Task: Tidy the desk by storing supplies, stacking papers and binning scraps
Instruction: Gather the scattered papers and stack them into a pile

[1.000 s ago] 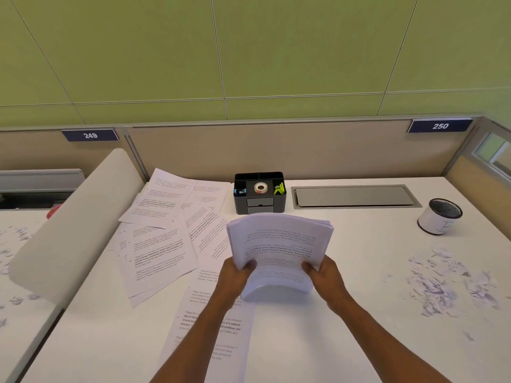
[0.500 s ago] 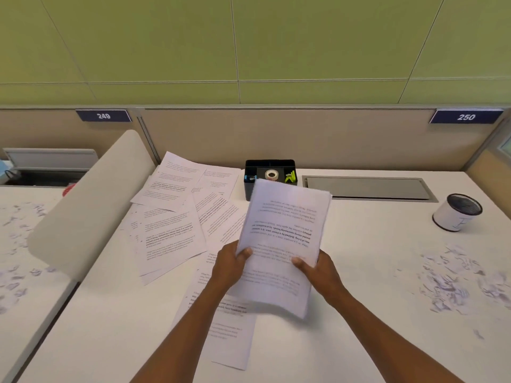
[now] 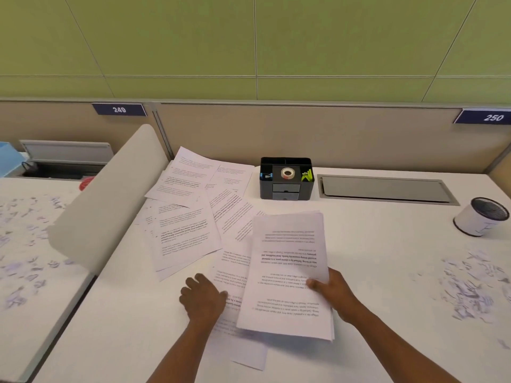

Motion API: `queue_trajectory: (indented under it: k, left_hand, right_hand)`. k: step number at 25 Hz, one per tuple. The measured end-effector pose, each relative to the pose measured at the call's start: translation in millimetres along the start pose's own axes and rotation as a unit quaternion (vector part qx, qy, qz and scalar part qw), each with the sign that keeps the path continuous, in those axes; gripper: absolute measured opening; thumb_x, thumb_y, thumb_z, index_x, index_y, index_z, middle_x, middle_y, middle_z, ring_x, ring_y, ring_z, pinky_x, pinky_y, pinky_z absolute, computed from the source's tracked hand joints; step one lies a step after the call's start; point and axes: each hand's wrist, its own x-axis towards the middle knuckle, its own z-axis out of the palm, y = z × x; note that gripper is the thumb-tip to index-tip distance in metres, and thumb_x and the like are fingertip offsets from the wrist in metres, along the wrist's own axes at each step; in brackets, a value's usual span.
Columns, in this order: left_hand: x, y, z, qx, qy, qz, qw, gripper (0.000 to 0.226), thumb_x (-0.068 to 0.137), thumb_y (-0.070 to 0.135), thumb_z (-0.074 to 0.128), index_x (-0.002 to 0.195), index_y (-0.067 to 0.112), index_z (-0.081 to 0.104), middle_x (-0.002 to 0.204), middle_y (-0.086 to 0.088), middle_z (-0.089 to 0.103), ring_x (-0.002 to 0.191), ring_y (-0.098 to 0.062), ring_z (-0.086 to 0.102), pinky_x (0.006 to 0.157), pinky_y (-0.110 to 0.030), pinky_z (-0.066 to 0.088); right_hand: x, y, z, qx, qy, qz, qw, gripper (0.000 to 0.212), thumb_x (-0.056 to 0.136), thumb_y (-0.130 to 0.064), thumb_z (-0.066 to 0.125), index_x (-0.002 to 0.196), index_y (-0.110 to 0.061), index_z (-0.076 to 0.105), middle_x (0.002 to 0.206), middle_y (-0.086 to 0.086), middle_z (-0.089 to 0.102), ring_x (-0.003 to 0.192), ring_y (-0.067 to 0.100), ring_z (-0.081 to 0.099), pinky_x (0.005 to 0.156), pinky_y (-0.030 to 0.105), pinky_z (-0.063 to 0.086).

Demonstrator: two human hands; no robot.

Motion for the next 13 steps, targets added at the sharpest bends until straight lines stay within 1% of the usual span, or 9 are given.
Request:
queue_trajectory:
  k: [1,4,5,7,9,11,13]
  left_hand:
    - [1.7,-2.2,1.9,-0.001,-0.005,-0.004,1.000,0.083,0.083,0.067,0.060,0.137,0.007,0.037,0.132,-0.012,0.045,0.119,-0.031,0.051,0.099,-0.040,0.042]
    - [11.3,1.1,-3.4,-0.051,-0.019,-0.017,0.998,0.078,0.079,0.061,0.070,0.130,0.010,0.040,0.127,-0.011,0.045,0.114,-0.030,0.056,0.097,-0.041,0.042]
    - [13.4,2.1,-5.7,-0.072,-0.026,-0.024,0.997,0.076,0.079,0.058,0.072,0.128,0.010,0.039,0.126,-0.011,0.046,0.113,-0.030,0.058,0.096,-0.041,0.042]
    - [16.1,2.4,-5.1,-0.113,-0.036,-0.026,0.993,0.072,0.079,0.052,0.076,0.126,0.011,0.039,0.125,-0.011,0.051,0.113,-0.029,0.060,0.097,-0.042,0.042]
    - [17.7,-1.5,-0.7,-0.131,-0.045,-0.004,0.990,0.063,0.081,0.048,0.074,0.124,0.013,0.045,0.125,-0.009,0.059,0.115,-0.030,0.061,0.097,-0.041,0.043]
    - [19.1,-8.2,0.2,-0.152,-0.060,0.026,0.986,0.054,0.083,0.046,0.072,0.123,0.015,0.054,0.125,-0.007,0.063,0.115,-0.029,0.062,0.094,-0.038,0.047]
    - [23.2,-14.1,-2.7,-0.203,-0.071,0.075,0.974,0.044,0.086,0.041,0.072,0.120,0.015,0.059,0.120,-0.005,0.067,0.108,-0.027,0.065,0.088,-0.036,0.051]
  right_hand:
    - [1.7,2.9,1.3,0.006,0.010,0.005,1.000,0.033,0.087,-0.007,0.071,0.119,-0.013,0.064,0.110,0.007,0.075,0.096,0.026,0.073,0.089,0.048,0.058]
    - [4.8,7.7,6.2,0.010,0.034,0.017,0.999,0.032,0.088,-0.008,0.070,0.119,-0.014,0.064,0.111,0.006,0.074,0.096,0.027,0.073,0.088,0.049,0.058]
    - [6.1,10.6,7.9,0.009,0.038,0.019,0.999,0.033,0.088,-0.008,0.070,0.120,-0.013,0.064,0.110,0.006,0.075,0.096,0.026,0.073,0.087,0.048,0.058]
    - [6.5,15.1,9.3,0.009,0.048,0.021,0.999,0.032,0.088,-0.007,0.070,0.119,-0.014,0.065,0.108,0.004,0.075,0.093,0.023,0.074,0.081,0.041,0.060]
    - [5.1,17.6,9.5,0.016,0.055,0.020,0.998,0.032,0.088,-0.007,0.071,0.118,-0.014,0.065,0.107,0.003,0.076,0.091,0.022,0.075,0.078,0.038,0.060]
    - [3.4,19.2,7.4,0.021,0.063,0.020,0.998,0.033,0.088,-0.007,0.070,0.120,-0.013,0.064,0.108,0.005,0.076,0.092,0.024,0.074,0.081,0.043,0.060]
    - [1.2,19.1,0.8,0.030,0.076,0.024,0.996,0.034,0.088,-0.006,0.069,0.121,-0.012,0.063,0.110,0.007,0.075,0.094,0.027,0.074,0.085,0.048,0.059]
